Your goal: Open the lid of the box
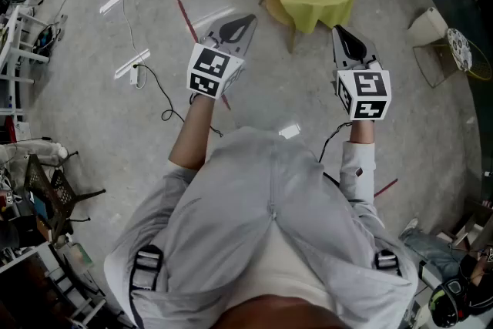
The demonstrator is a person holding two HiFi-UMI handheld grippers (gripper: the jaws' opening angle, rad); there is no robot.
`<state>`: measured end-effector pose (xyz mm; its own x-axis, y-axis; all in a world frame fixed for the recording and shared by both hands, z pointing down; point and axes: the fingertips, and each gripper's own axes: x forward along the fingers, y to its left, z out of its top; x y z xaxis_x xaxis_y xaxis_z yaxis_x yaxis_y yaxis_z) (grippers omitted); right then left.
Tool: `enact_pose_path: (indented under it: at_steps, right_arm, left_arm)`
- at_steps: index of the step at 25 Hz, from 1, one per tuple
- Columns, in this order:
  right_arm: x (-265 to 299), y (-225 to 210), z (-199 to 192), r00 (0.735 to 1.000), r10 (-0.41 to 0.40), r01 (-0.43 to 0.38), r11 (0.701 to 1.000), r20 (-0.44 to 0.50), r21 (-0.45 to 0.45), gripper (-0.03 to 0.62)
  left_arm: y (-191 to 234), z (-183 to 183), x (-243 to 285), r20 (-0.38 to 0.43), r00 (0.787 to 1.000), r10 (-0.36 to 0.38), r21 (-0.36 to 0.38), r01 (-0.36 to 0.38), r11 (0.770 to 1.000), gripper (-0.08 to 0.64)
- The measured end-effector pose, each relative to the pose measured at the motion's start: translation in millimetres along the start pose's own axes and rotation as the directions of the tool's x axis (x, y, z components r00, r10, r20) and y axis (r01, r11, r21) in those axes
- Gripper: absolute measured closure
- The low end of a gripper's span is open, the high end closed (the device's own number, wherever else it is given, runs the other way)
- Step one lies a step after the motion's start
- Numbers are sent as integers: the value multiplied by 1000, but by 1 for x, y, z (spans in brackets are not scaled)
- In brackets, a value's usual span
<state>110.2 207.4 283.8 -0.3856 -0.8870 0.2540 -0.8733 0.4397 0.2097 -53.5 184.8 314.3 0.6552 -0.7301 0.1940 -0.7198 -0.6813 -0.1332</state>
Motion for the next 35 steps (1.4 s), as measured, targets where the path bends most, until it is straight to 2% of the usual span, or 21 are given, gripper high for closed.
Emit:
enact_pose_path:
  at_steps: [9, 13, 15, 24, 31, 35]
  right_arm:
    - [-8, -19, -10, 999, 42, -43, 999, 17, 29, 569]
    - [-11, -28, -17, 999, 41, -41, 998, 9, -55, 569]
    - [-12, -36, -22, 999, 40, -39, 997, 14, -62, 569]
    - [-18, -55, -51, 995, 91, -91, 996, -30, 11, 569]
    - [-5, -62, -58, 989, 144, -142, 988, -31, 63, 571]
    - [14, -72, -58, 990, 133, -130, 989, -44, 66, 571]
  left_arm:
    - [-24, 4, 12, 0, 1000, 21, -8, -21, 1000, 531]
    - [-36, 5, 19, -7, 999, 38, -7, -38, 999, 531]
    - [-45, 4, 23, -18, 999, 44, 0, -44, 999, 531]
    - [-67, -2, 30, -49, 996, 73, -30, -74, 997, 531]
    - [-62, -5, 50, -47, 997, 64, -41, -66, 997, 531]
    - [-46, -7, 70, -44, 998, 47, -50, -49, 998, 531]
